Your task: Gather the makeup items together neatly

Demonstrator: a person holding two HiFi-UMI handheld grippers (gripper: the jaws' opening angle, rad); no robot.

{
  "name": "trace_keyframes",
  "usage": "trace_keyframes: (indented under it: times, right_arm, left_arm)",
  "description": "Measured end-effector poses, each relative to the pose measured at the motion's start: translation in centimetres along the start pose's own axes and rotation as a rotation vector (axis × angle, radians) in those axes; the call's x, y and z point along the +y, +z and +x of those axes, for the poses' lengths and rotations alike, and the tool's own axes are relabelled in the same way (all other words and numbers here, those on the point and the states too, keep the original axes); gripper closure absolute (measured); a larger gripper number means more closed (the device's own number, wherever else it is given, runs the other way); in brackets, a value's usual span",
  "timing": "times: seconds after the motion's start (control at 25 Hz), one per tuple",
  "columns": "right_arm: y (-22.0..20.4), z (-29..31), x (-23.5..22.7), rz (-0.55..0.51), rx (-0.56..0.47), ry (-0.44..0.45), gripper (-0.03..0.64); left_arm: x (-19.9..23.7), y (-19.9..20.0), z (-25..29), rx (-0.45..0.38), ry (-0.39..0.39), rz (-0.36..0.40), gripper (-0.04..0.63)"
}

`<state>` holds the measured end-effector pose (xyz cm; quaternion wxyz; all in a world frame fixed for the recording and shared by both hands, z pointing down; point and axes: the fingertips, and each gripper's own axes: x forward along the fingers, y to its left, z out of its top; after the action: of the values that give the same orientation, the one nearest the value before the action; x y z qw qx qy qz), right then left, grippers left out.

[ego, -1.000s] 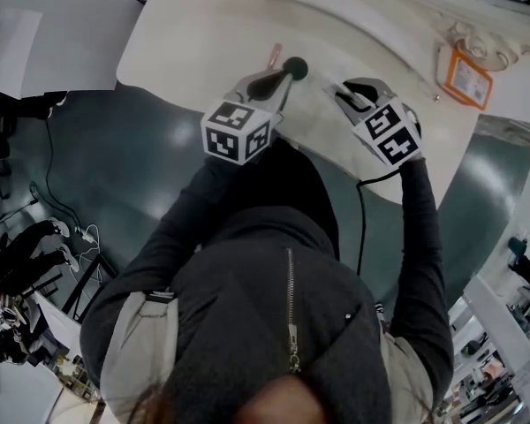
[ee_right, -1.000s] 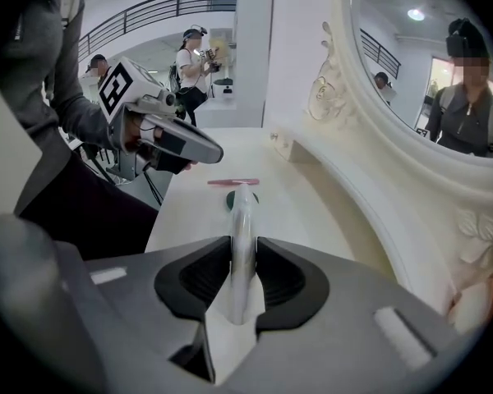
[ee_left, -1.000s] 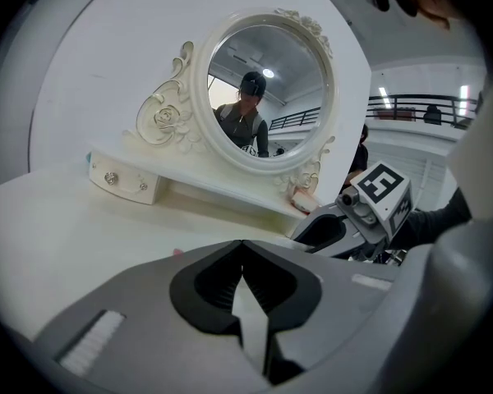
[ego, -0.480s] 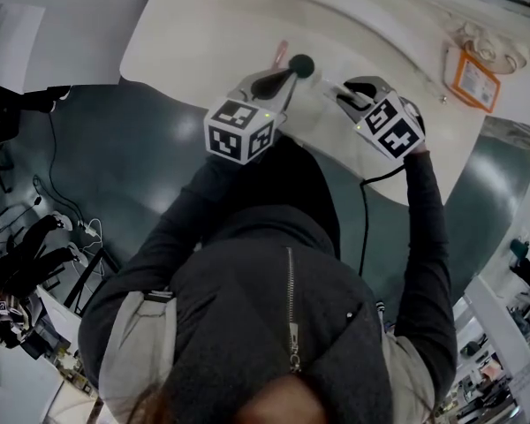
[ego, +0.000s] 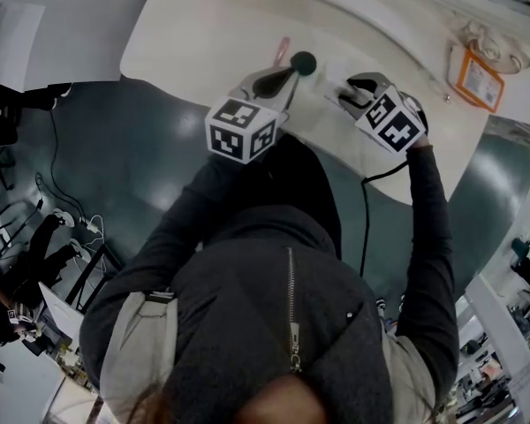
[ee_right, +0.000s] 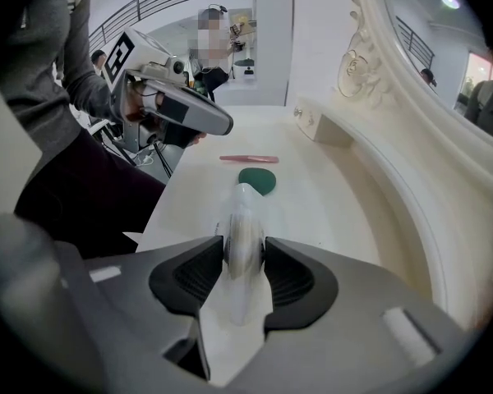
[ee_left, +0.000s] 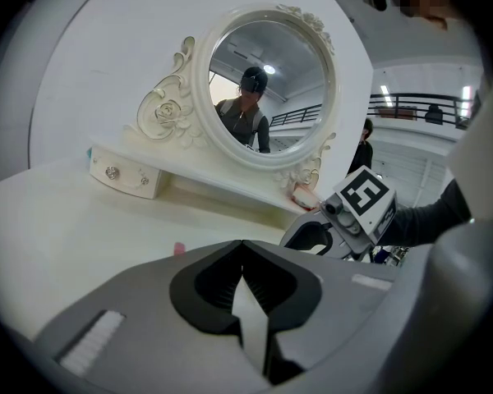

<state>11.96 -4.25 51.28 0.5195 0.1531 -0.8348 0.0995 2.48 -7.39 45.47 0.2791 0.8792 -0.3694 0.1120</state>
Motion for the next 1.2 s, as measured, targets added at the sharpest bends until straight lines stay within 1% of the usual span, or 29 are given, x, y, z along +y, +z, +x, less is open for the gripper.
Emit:
trace_keyframes:
  times: [0.8,1.08,1.12,1.16,1.2]
  right_arm:
    - [-0.5,1.3,-0.3,-0.050,0.049,0.049,0.388]
    - [-0.5,1.7,-0.4,-0.053,0.066,0.040,0.373]
    - [-0.5,1.7,-0.7,-0.054,0.069,0.022,0.382]
    - [-0.5,1.7,-1.0,-0.059,0.071,-0.002,0.469]
    - [-0.5,1.7,-1.2,-0.069,0.071,-0.023,0.510]
  left_arm:
    - [0.1,-0.3,0.3,0.001,0.004,-0.014,0.586]
    - [0.2,-0.3,0.1,-0.001,0.003,-0.017,0.586]
    - [0.2,-0.3,0.1,-0.002,0.002,-0.017,0.586]
    - [0.2,-0.3,0.0,-0.002,0.002,-0.018,0.587]
    - [0.2,-0.3,0.0,-0.002,0.001,-0.018,0.586]
